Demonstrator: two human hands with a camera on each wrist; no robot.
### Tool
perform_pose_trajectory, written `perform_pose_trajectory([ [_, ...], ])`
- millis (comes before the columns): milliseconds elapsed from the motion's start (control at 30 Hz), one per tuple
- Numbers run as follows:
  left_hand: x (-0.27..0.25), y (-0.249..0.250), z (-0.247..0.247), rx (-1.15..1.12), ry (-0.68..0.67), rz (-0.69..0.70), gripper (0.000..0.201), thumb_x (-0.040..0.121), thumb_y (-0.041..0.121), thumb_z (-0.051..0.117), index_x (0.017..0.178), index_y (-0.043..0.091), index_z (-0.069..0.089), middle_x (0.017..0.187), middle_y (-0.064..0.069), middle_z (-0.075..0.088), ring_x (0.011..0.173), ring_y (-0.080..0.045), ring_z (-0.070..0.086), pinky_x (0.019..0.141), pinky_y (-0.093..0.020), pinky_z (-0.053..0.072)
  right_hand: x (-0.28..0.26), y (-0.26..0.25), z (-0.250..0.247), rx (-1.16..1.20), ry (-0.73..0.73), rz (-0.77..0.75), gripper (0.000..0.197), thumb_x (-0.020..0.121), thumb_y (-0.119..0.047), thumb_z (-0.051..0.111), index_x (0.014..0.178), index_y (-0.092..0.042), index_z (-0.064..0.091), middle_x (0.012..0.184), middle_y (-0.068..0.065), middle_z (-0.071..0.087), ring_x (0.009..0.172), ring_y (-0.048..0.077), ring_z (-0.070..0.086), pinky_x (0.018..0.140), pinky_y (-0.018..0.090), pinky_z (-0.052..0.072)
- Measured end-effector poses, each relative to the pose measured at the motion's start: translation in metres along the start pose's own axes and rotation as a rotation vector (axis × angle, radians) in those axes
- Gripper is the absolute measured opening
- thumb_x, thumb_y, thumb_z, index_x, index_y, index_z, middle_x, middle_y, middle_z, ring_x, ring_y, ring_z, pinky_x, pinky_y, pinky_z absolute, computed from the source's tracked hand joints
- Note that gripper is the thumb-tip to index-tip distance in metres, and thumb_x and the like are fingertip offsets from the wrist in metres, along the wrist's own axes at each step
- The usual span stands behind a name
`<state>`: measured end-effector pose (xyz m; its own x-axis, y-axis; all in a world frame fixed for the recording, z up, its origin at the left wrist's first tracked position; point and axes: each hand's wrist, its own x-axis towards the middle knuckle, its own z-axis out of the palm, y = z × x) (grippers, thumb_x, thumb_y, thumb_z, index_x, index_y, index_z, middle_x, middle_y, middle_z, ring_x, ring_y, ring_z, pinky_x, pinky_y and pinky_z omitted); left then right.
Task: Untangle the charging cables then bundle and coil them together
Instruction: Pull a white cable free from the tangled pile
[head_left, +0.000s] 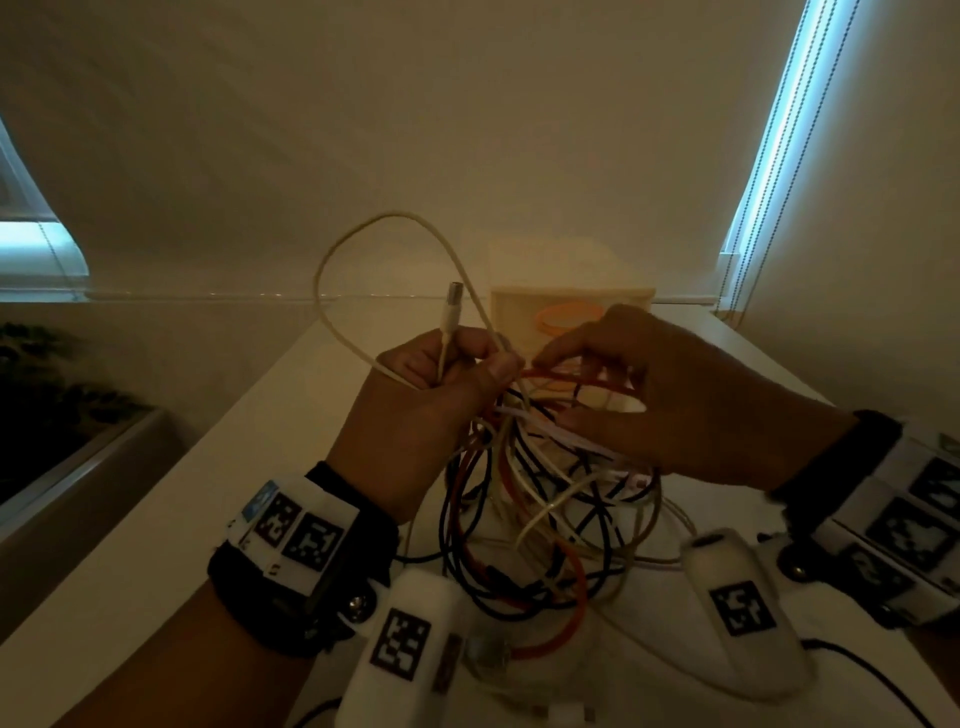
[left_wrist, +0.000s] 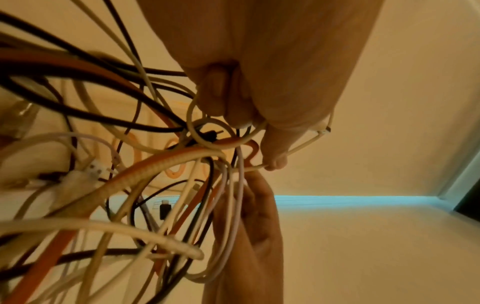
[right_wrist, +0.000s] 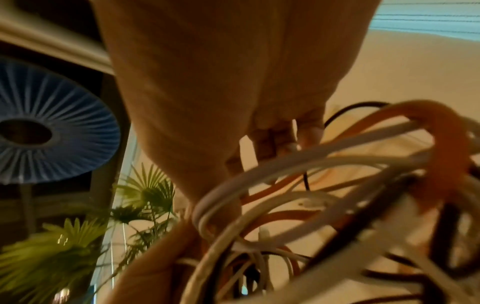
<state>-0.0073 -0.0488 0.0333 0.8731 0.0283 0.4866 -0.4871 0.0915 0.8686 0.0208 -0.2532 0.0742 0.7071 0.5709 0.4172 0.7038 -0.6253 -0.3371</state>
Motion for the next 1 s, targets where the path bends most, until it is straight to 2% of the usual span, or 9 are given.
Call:
perform_pose_trajectory([
  [100,-0.002,-0.001,0.002,0.044,-0.069,-0.001,0.014,0.089,0.000,0.062,0.080,0.010,0.064,0.078,0.004,0.072,0.068,-0.009,0.067,0.056,-0.017,0.049,0.011,0.003,0.016,0.027,-0.091,-0.089,0.037,0.085,-0.048,0.065,0.118,-0.032,0.062,0.106,-0.012,0.062,0.098,0.003,0.058,0.080,0.018,0.045],
  [200,-0.003,0.001,-0.002,0.051,-0.062,0.026,0.018,0.091,-0.004,0.059,0.080,0.009,0.065,0.074,0.007,0.072,0.059,-0.002,0.063,0.053,-0.011,0.045,0.024,0.000,0.020,0.141,-0.167,-0.001,0.013,0.091,-0.034,0.066,0.104,-0.035,0.069,0.087,-0.017,0.069,0.081,-0.004,0.063,0.067,0.011,0.047],
  [300,0.000,0.002,-0.009,0.036,-0.001,0.069,0.012,0.086,0.004,0.064,0.078,0.013,0.063,0.074,0.008,0.072,0.052,0.002,0.057,0.053,-0.007,0.041,0.027,0.000,0.012,0.064,-0.112,0.038,0.009,0.091,-0.038,0.065,0.091,-0.039,0.074,0.077,-0.010,0.069,0.073,0.001,0.062,0.061,0.017,0.048],
  [467,0.003,-0.002,-0.013,0.003,-0.007,0.105,0.009,0.081,0.013,0.071,0.080,0.016,0.063,0.084,0.007,0.073,0.055,0.004,0.057,0.053,-0.008,0.041,0.027,0.003,-0.009,-0.126,-0.110,0.223,0.031,0.092,-0.050,0.060,0.076,-0.026,0.072,0.060,-0.005,0.057,0.051,0.004,0.050,0.047,0.014,0.036],
  [567,0.003,-0.003,-0.017,0.011,-0.020,0.133,0.008,0.081,0.020,0.071,0.078,0.027,0.067,0.086,0.008,0.072,0.055,0.002,0.056,0.048,-0.016,0.038,0.029,0.010,-0.014,-0.192,-0.161,0.373,0.041,0.097,-0.038,0.049,0.073,-0.010,0.069,0.065,0.004,0.058,0.056,0.013,0.050,0.054,0.027,0.041],
  [667,0.002,0.005,-0.019,-0.056,-0.023,0.174,0.015,0.080,0.027,0.067,0.087,0.014,0.062,0.085,0.008,0.070,0.053,-0.001,0.048,0.048,-0.019,0.036,0.027,0.015,-0.016,-0.246,-0.164,0.454,0.038,0.096,-0.033,0.049,0.073,-0.007,0.066,0.071,0.008,0.060,0.059,0.015,0.052,0.053,0.026,0.039],
  [800,0.002,0.005,-0.017,-0.118,0.018,0.160,0.003,0.082,0.027,0.066,0.082,0.027,0.069,0.075,0.010,0.064,0.049,-0.007,0.034,0.048,-0.023,0.029,0.018,0.008,-0.024,-0.192,-0.133,0.339,0.012,0.092,-0.032,0.059,0.102,-0.025,0.062,0.086,-0.005,0.064,0.063,0.008,0.061,0.056,0.023,0.046],
  [900,-0.001,-0.002,-0.010,-0.031,0.023,0.091,0.004,0.083,0.026,0.071,0.084,0.023,0.069,0.064,0.012,0.057,0.049,-0.005,0.038,0.047,-0.020,0.033,0.014,-0.003,-0.022,-0.064,-0.138,0.071,0.047,0.085,-0.024,0.068,0.123,-0.044,0.050,0.109,-0.012,0.055,0.086,-0.001,0.056,0.066,0.016,0.042],
  [1000,-0.003,0.000,-0.003,-0.052,0.007,0.078,0.011,0.086,0.007,0.064,0.080,0.015,0.067,0.070,0.009,0.066,0.050,0.000,0.054,0.049,-0.012,0.042,0.018,-0.011,0.002,0.000,-0.230,-0.122,0.043,0.084,-0.028,0.071,0.122,-0.039,0.054,0.115,-0.008,0.050,0.102,0.002,0.051,0.082,0.013,0.045],
])
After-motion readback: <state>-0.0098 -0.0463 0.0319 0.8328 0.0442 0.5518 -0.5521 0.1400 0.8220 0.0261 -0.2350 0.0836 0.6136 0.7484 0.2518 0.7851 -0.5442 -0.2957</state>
